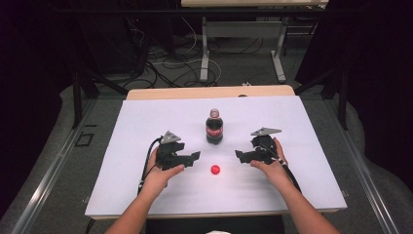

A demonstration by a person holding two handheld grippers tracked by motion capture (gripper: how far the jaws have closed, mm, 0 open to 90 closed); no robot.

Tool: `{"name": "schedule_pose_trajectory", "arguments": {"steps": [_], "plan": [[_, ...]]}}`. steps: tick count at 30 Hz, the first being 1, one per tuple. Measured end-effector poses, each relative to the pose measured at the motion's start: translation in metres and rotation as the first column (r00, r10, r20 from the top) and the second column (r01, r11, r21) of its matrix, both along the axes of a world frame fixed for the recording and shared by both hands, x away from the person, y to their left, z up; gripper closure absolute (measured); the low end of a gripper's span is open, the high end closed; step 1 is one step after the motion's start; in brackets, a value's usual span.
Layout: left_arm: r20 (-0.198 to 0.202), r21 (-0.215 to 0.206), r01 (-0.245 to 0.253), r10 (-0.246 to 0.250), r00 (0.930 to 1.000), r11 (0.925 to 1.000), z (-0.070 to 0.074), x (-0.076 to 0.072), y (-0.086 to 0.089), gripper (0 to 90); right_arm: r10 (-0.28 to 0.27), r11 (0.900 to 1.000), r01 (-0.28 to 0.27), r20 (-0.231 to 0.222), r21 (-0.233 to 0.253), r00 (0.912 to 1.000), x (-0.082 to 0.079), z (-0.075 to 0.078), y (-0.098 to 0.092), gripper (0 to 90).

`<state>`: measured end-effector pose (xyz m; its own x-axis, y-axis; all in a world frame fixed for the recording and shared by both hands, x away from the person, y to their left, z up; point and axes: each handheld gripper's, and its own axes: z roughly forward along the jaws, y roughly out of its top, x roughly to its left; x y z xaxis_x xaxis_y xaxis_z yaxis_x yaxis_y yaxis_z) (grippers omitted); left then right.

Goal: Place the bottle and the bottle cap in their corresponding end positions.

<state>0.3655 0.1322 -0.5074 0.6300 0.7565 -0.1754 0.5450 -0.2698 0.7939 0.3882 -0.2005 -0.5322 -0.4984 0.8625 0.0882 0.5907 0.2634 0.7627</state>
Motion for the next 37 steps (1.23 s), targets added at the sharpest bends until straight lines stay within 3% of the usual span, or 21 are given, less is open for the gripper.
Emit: {"name": "schedule_pose_trajectory", "arguments": {"steps": [6, 9, 11, 13, 19, 20, 21, 22, 23, 25, 31, 37], "plan": [[-0.011, 0.023, -0.042, 0.042, 0.9990, 0.9988, -0.004, -0.001, 0.025, 20.2, 0.002, 1.000, -0.002, 0.001, -0.007, 1.0000, -0.016, 0.000, -0.012, 0.0], [-0.001, 0.011, -0.084, 0.084, 0.9965, 0.9964, -0.008, -0.001, 0.036, 15.5, 0.000, 1.000, 0.000, 0.010, -0.009, 1.0000, -0.023, 0.000, -0.017, 0.0], [-0.026, 0.006, -0.102, 0.102, 0.9944, 0.9948, -0.011, -0.002, 0.048, 10.3, 0.000, 1.000, 0.000, 0.005, -0.012, 1.0000, -0.027, -0.001, -0.020, 0.0], [-0.027, 0.006, -0.104, 0.105, 0.9941, 0.9945, -0.012, -0.002, 0.053, 5.1, 0.004, 1.000, -0.004, 0.013, -0.013, 0.9999, -0.029, -0.001, -0.023, 0.0], [-0.033, -0.022, -0.161, 0.160, 0.9866, 0.9868, -0.019, -0.005, 0.072, 0.6, -0.022, 1.000, 0.022, 0.021, 0.004, 0.9995, -0.032, -0.009, -0.036, 0.0], [-0.024, -0.026, -0.188, 0.187, 0.9820, 0.9818, -0.022, -0.004, 0.077, 0.6, -0.024, 1.000, 0.024, 0.020, 0.008, 0.9995, -0.032, -0.010, -0.038, 0.0], [-0.031, -0.006, -0.193, 0.193, 0.9807, 0.9811, -0.023, -0.003, 0.081, 0.6, -0.023, 1.000, 0.023, 0.023, 0.008, 0.9995, -0.032, -0.012, -0.040, 0.0], [-0.031, -0.006, -0.193, 0.193, 0.9807, 0.9811, -0.023, -0.003, 0.081, 0.6, -0.031, 0.999, 0.031, 0.025, 0.007, 0.9992, -0.033, -0.014, -0.042, 0.0], [-0.028, -0.034, -0.225, 0.224, 0.9741, 0.9737, -0.026, -0.003, 0.082, 0.6, -0.042, 0.999, 0.042, 0.030, 0.003, 0.9987, -0.033, -0.015, -0.044, 0.0], [-0.032, -0.053, -0.240, 0.239, 0.9706, 0.9693, -0.030, -0.002, 0.089, 0.6, -0.049, 0.999, 0.049, 0.030, 0.016, 0.9983, -0.034, -0.017, -0.047, 0.0], [-0.026, -0.020, -0.261, 0.260, 0.9653, 0.9653, -0.037, -0.002, 0.094, 0.6, -0.071, 0.997, 0.071, 0.015, 0.019, 0.9973, -0.034, -0.023, -0.051, 0.0], [-0.034, -0.007, -0.259, 0.259, 0.9654, 0.9659, -0.041, -0.001, 0.096, 0.7, -0.068, 0.998, 0.068, 0.006, 0.009, 0.9976, -0.035, -0.025, -0.049, 0.0]]}}
